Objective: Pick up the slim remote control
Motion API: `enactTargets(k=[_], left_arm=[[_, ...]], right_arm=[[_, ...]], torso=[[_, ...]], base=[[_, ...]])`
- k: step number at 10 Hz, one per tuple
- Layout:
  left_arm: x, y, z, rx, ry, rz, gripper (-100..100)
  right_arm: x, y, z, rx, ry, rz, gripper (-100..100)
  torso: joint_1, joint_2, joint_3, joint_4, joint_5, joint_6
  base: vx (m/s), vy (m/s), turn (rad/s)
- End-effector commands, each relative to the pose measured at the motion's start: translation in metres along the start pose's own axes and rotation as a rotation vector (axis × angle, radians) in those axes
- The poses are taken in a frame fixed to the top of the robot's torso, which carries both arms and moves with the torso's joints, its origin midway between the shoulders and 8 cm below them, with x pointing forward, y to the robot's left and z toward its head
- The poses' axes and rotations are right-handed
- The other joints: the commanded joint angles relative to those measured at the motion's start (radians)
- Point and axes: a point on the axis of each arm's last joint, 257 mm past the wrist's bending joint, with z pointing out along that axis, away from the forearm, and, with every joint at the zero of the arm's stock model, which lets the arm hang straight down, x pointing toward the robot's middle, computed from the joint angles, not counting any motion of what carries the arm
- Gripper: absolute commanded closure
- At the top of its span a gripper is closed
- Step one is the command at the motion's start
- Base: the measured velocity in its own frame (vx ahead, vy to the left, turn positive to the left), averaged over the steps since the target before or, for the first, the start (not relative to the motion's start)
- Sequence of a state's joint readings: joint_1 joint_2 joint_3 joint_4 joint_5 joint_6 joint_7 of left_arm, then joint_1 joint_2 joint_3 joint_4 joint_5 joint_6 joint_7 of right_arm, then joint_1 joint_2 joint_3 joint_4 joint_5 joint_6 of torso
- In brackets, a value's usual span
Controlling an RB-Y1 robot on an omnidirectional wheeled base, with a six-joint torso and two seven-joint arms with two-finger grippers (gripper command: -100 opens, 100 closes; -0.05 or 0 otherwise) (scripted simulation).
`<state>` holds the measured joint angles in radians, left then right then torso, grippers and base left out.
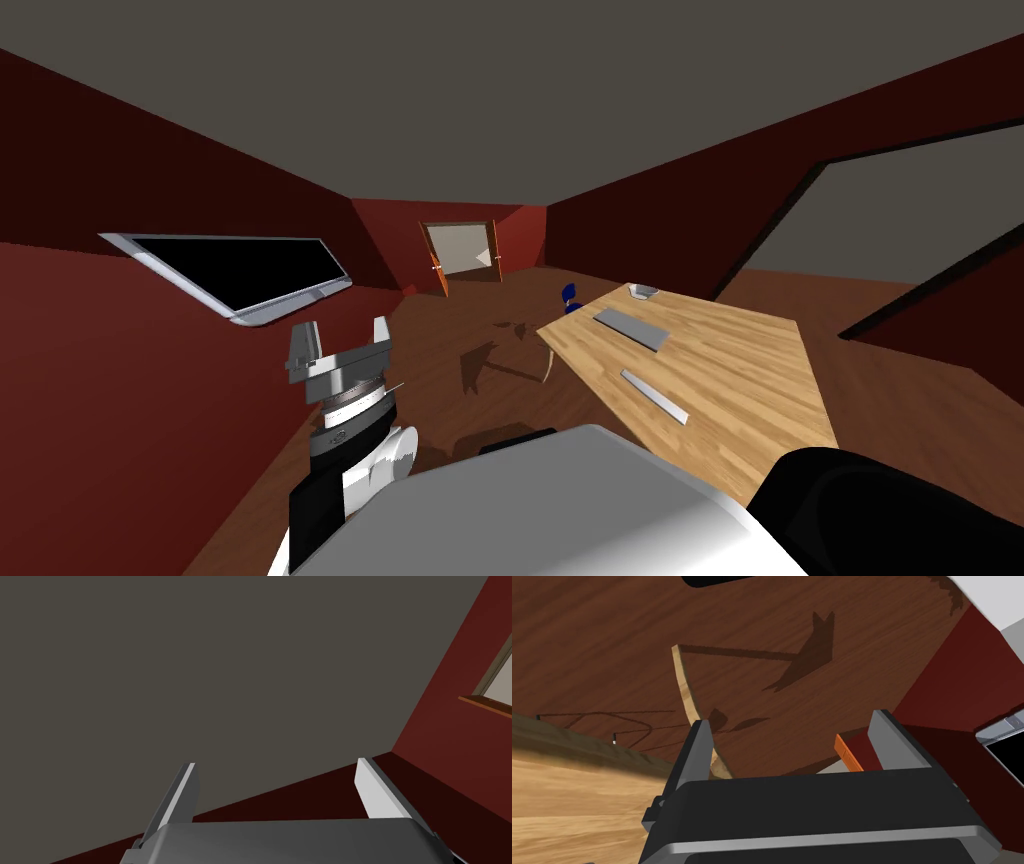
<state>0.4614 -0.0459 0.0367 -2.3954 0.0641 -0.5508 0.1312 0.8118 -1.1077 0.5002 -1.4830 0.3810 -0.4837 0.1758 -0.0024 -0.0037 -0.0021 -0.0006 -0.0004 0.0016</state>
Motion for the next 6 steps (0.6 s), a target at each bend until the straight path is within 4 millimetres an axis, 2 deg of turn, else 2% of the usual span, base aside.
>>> enactTargets(k=[1, 3, 4, 6], left_arm=[[0.000, 0.000, 0.000, 0.000, 0.000, 0.000, 0], [0.000, 0.000, 0.000, 0.000, 0.000, 0.000, 0], [0.000, 0.000, 0.000, 0.000, 0.000, 0.000, 0], [0.000, 0.000, 0.000, 0.000, 0.000, 0.000, 0]], right_arm=[[0.023, -0.024, -0.015, 0.054, 0.074, -0.014, -100], [0.058, -0.060, -0.045, 0.138, 0.185, -0.037, -100], [0.059, -0.061, -0.046, 0.139, 0.186, -0.037, -100], [0.086, -0.091, -0.075, 0.216, 0.278, -0.051, -100]], torso=[[0.000, 0.000, 0.000, 0.000, 0.000, 0.000], [-0.002, -0.003, -0.001, 0.000, 0.000, -0.001], [-0.004, -0.004, -0.002, -0.001, -0.001, -0.001], [-0.001, -0.001, -0.001, 0.000, 0.000, 0.000]], base=[[0.068, -0.012, 0.188], [0.115, -0.060, 0.381], [0.084, -0.060, 0.175], [0.078, -0.045, 0.253]])
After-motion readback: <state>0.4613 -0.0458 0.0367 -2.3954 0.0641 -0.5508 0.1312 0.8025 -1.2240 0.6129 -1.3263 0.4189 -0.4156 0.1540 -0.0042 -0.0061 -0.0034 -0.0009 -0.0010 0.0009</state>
